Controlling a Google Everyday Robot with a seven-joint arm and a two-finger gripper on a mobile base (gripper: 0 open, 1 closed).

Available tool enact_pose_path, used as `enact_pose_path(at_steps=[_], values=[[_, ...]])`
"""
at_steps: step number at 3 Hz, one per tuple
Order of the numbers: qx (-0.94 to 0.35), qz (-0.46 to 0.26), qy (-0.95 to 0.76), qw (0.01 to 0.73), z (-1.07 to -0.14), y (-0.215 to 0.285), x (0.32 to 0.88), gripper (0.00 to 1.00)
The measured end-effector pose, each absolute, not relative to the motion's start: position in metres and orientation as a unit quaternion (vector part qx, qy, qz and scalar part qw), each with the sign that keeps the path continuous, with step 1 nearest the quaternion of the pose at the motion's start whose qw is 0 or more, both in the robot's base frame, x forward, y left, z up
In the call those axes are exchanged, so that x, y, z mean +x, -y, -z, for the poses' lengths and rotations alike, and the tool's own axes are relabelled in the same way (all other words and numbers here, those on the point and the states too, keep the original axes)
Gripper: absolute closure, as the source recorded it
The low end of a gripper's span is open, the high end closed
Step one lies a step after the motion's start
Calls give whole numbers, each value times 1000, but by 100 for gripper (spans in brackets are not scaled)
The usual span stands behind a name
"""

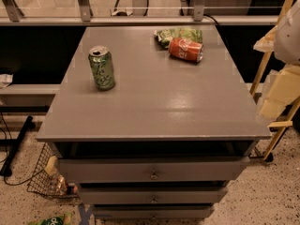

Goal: Knock green can over

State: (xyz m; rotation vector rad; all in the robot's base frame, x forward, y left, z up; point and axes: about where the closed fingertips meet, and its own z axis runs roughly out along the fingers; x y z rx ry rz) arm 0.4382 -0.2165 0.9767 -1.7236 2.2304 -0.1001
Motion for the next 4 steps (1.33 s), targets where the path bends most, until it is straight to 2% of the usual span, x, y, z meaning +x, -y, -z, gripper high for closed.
enact_pose_path(at_steps=[1, 2, 3, 4], values=[[-603, 35, -781, 160, -977, 217, 438, 0], [-594, 1, -783, 184, -970, 206, 442, 0], [-576, -91, -771, 257, -944, 163, 475, 0], [-545, -189, -745, 337, -933, 96, 500, 0]])
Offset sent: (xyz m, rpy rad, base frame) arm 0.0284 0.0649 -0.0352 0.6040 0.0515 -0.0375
